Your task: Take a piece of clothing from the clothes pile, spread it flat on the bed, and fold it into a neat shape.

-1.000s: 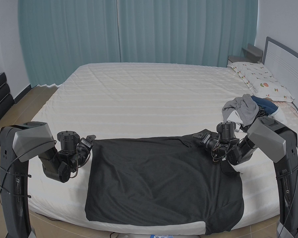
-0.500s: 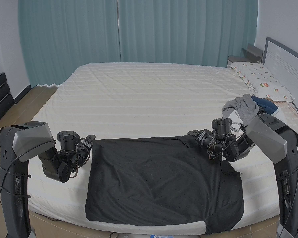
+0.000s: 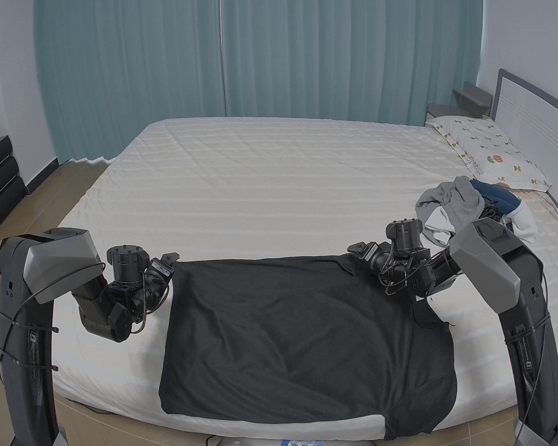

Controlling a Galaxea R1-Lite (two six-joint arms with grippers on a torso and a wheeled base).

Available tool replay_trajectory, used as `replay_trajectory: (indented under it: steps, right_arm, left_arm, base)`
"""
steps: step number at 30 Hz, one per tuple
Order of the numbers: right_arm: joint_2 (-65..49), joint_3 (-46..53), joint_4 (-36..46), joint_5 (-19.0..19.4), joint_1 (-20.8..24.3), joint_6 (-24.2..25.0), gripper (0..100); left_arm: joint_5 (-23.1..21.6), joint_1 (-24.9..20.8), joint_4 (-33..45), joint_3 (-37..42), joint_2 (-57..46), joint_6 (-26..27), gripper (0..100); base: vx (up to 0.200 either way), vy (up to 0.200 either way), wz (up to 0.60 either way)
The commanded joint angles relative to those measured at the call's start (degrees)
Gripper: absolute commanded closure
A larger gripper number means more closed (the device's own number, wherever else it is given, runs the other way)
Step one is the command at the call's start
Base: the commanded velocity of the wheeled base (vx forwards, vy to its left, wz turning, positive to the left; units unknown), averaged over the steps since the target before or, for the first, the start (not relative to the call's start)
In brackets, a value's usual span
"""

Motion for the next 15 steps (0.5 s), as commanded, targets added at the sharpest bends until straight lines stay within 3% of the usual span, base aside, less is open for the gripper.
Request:
replay_trajectory:
  steps: [1,4,9,15]
  right_arm:
    - [3.81,-4.74,0.91,-0.20,0.00,-0.01,0]
    - [6.62,-10.37,0.21,-0.99,-0.09,-0.01,0]
    - [10.58,-23.27,-0.50,-5.74,-0.09,0.07,0]
    - [7.94,-23.27,-9.81,-5.56,0.00,-0.89,0]
  left_arm:
    - [0.02,-0.02,-0.02,0.00,0.01,0.07,0]
    - [0.02,-0.02,-0.02,0.00,0.01,0.07,0]
    - [0.02,-0.02,-0.02,0.00,0.10,0.07,0]
    - [0.02,-0.02,-0.02,0.00,0.10,0.07,0]
  base:
    - [0.000,0.000,0.00]
    - [0.000,0.000,0.00]
    - [0.000,0.000,0.00]
    - [0.000,0.000,0.00]
